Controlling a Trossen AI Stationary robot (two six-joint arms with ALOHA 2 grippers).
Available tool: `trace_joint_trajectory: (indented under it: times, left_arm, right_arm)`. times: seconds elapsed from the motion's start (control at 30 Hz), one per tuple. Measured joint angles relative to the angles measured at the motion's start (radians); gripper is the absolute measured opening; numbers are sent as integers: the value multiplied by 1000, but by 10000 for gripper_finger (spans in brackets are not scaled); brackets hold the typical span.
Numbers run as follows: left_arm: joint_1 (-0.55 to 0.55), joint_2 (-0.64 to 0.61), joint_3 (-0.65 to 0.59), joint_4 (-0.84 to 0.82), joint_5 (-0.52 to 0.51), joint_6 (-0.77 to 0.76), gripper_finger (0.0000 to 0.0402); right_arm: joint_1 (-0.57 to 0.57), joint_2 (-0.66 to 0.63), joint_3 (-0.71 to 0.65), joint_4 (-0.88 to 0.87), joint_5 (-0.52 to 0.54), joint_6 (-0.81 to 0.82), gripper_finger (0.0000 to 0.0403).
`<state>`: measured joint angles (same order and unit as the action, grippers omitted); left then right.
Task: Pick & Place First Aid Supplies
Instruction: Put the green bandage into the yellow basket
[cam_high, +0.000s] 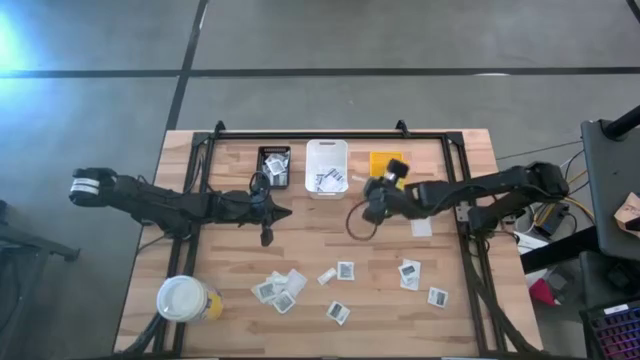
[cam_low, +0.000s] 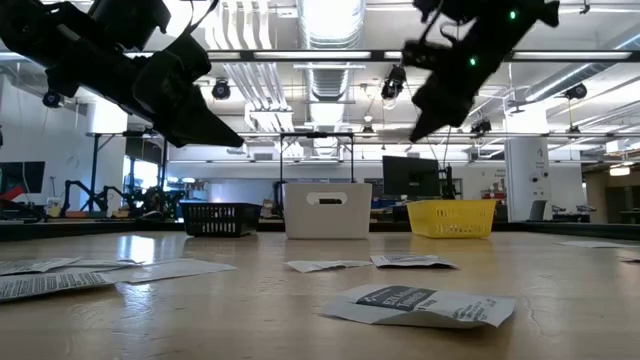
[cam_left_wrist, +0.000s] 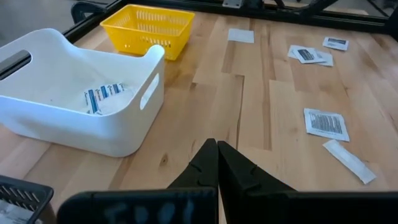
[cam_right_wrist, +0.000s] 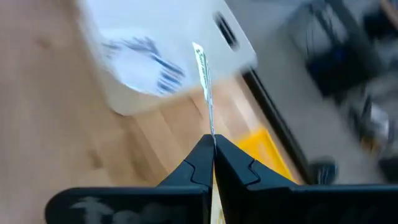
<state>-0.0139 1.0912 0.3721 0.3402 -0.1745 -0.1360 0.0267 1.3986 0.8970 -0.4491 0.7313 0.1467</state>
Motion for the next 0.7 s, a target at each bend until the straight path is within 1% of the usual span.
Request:
trace_joint_trajectory:
  times: [0.07, 0.13, 0.33, 0.5, 0.7]
  left_arm:
    - [0, 3, 1, 7, 0, 0, 0]
    - [0, 2, 1, 0, 0, 0, 0]
    - [0, 4, 1, 4, 1, 1, 0]
    - [0, 4, 1, 2, 1, 1, 0]
    - [0, 4, 0, 3, 1, 1, 0]
  right_arm:
    - [-45, -28, -39, -21, -10, 83, 8]
    - [-91, -46, -72, -16, -47, 163, 8]
    - [-222, -55, -146, -20, -227, 329, 8]
    - [-276, -42, -154, -16, -293, 377, 8]
    - [-303, -36, -154, -18, -317, 372, 8]
